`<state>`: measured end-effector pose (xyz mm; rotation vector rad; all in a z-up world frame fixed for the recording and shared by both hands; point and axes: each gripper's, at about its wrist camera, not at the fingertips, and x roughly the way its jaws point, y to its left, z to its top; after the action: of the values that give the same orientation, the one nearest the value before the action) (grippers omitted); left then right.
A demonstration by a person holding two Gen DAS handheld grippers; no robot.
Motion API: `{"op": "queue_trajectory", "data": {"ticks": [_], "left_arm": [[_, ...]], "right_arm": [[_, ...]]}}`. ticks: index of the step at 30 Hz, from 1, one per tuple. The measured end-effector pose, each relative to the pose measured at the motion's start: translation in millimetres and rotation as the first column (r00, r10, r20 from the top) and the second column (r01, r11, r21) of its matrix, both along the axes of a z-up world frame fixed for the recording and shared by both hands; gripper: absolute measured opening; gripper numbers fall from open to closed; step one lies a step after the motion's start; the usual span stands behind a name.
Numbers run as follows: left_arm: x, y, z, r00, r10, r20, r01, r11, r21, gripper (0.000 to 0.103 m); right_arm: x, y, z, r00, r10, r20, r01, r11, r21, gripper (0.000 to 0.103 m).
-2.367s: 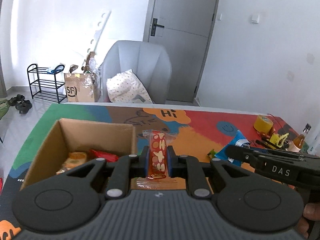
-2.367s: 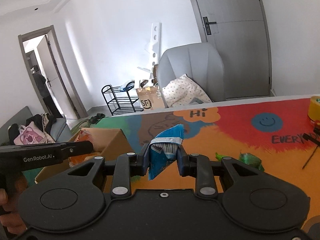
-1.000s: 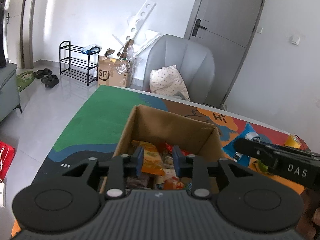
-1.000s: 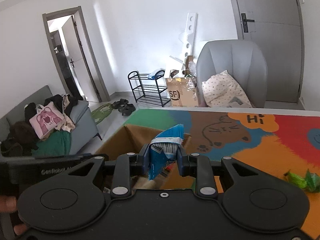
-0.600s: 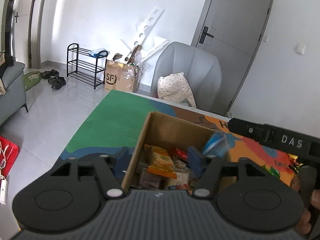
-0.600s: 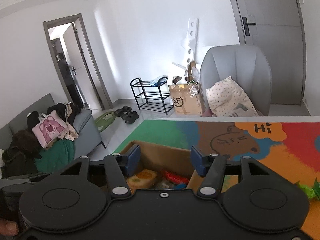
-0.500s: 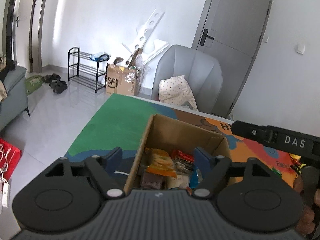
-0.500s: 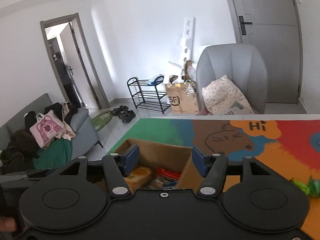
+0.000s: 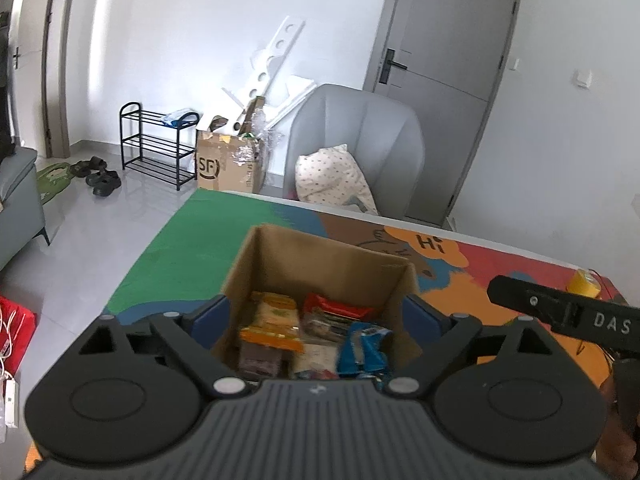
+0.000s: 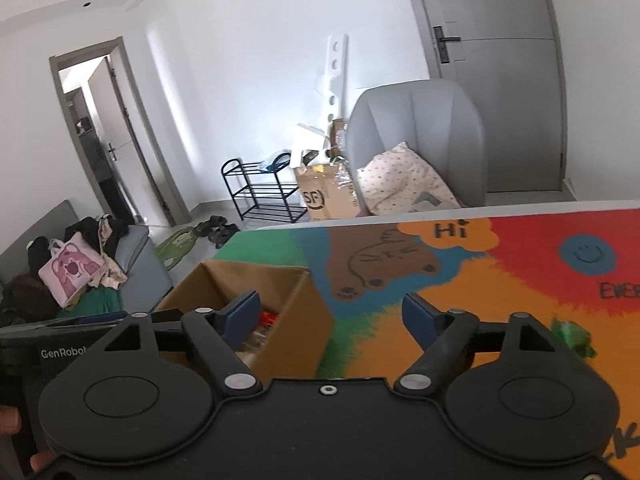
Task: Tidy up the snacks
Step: 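Withdraw both tools from the box toward the green candies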
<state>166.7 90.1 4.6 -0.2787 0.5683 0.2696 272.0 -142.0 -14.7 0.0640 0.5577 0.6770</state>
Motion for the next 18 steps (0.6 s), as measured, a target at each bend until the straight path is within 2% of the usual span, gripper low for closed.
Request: {"op": "queue_trajectory", "data": {"ticks": [3, 18], "left_arm": [[4.8, -11.0, 0.6, 1.0, -0.016, -0.007, 0.016, 1.0, 0.005, 0.093], [24.7, -75.4, -2.3, 0.989, -0.148, -0.014, 0.148, 0.989, 0.001, 0.094]], "right_arm": [[2.3, -18.3, -1.4, 1.0, -0.027, -0.013, 0.027, 0.999, 0.021, 0.09], [0.9, -99.2, -11.1, 0.988, -0.149, -0.046, 0.151, 0.988, 0.043, 0.093]]}}
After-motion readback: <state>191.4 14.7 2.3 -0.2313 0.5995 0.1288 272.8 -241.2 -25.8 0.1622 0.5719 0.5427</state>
